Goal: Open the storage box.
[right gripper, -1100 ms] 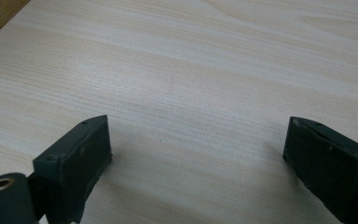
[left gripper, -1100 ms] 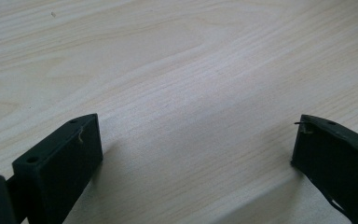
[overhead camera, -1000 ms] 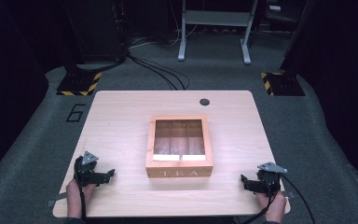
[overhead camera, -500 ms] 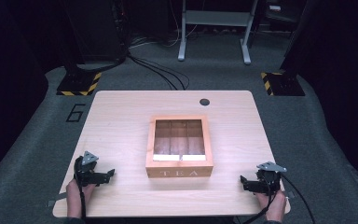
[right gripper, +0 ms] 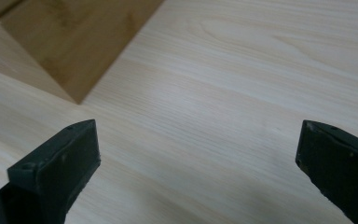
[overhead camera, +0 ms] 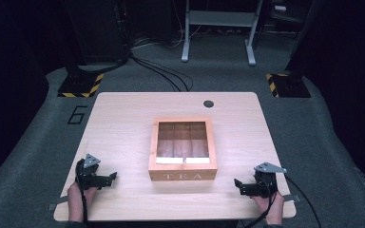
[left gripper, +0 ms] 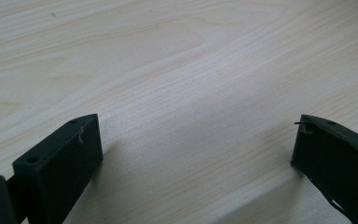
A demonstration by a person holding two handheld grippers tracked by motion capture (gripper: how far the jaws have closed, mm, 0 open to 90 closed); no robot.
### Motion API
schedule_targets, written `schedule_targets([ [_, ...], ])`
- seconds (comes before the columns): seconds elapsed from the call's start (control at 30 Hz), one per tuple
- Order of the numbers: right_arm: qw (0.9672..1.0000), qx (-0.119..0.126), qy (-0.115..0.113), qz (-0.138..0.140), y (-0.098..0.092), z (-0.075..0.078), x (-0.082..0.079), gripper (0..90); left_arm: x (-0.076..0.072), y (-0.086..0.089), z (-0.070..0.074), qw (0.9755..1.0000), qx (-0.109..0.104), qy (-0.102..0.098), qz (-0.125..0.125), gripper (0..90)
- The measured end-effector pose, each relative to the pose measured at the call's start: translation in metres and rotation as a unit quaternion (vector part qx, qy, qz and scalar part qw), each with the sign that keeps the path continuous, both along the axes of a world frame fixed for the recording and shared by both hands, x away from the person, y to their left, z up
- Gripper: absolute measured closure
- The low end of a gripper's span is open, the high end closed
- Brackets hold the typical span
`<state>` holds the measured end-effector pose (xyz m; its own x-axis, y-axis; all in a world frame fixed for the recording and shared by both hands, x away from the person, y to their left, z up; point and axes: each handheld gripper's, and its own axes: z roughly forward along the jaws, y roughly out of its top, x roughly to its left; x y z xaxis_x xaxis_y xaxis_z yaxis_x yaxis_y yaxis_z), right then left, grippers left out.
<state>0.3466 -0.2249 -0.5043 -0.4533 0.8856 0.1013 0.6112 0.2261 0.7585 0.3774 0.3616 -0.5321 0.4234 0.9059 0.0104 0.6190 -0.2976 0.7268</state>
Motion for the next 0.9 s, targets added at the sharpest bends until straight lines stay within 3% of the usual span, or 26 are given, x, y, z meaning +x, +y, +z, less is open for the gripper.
schedule_targets([
  [0.3,0.9988,0.0,-0.008,0.048,0.034,0.01,0.004,0.0,0.0,0.0,0.0,1.0,0.0,0.0,0.0,1.3],
  [0.6,0.9972,0.001,-0.016,0.073,0.059,0.016,0.008,0.5,0.0,0.0,0.0,1.0,0.0,0.0,0.0,1.3],
  [0.73,0.9962,0.003,-0.031,0.081,0.068,0.017,0.009,5.8,0.0,0.0,0.0,1.0,0.0,0.0,0.0,1.3],
  [0.9,0.9951,0.011,-0.04,0.09,0.078,0.017,0.009,20.4,0.0,0.0,0.0,1.0,0.0,0.0,0.0,1.3],
])
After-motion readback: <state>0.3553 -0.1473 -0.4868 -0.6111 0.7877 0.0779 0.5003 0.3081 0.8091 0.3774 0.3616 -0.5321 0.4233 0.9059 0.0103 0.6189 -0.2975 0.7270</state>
